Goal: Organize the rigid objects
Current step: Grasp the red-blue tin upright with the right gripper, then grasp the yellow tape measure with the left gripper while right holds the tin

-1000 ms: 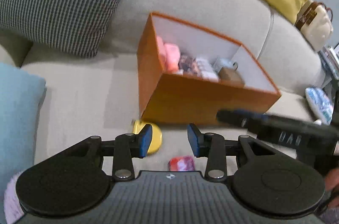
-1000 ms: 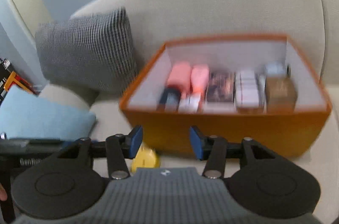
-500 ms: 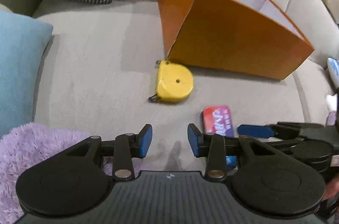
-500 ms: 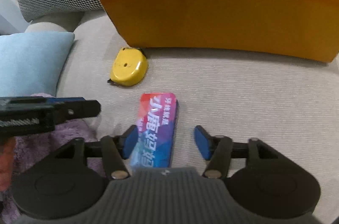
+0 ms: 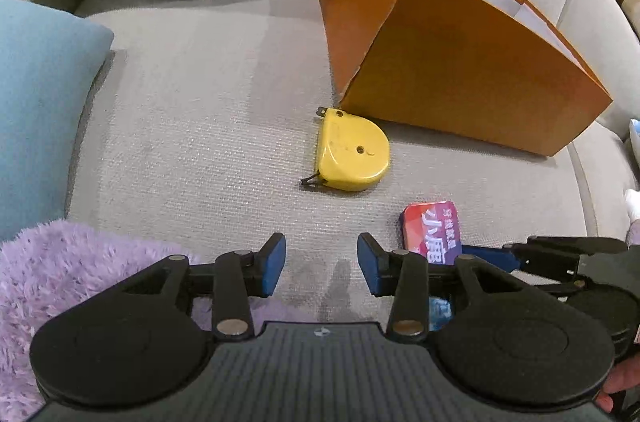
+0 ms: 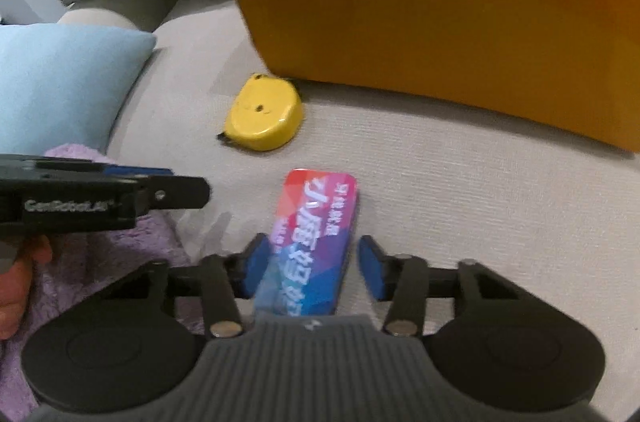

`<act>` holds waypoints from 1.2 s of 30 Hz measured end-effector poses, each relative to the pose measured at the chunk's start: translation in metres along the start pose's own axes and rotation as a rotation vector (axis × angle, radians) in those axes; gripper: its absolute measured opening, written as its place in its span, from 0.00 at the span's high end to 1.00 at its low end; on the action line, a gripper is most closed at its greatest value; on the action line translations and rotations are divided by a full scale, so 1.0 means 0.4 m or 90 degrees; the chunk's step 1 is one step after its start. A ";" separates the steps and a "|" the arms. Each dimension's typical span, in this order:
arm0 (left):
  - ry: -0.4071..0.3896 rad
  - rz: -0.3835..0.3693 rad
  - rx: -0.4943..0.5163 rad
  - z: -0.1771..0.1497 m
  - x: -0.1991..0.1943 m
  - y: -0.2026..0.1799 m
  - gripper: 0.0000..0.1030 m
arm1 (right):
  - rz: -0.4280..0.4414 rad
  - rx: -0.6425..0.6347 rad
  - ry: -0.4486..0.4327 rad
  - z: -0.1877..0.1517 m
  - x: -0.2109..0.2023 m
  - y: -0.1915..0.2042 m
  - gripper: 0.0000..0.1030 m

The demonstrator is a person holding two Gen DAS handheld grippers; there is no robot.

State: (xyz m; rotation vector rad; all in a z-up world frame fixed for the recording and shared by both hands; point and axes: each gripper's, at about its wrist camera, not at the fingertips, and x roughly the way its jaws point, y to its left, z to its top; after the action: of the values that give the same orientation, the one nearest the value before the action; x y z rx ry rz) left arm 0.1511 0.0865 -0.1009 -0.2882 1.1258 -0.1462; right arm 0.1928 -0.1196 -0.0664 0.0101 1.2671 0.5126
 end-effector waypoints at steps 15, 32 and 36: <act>0.014 0.010 0.017 -0.001 0.009 -0.010 0.53 | 0.099 0.040 0.022 0.010 -0.023 0.026 0.86; -0.023 -0.038 -0.052 0.062 -0.001 0.048 0.55 | -0.003 0.039 -0.073 0.083 -0.087 -0.044 0.86; -0.013 -0.044 -0.074 0.096 0.031 0.062 0.53 | -0.013 0.065 -0.080 0.097 -0.091 -0.087 0.86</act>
State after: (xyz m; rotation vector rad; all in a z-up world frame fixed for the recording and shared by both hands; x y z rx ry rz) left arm 0.1902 0.1129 -0.1036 -0.4314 1.1058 -0.1379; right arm 0.2335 -0.1535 -0.0311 0.1142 1.1675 0.4225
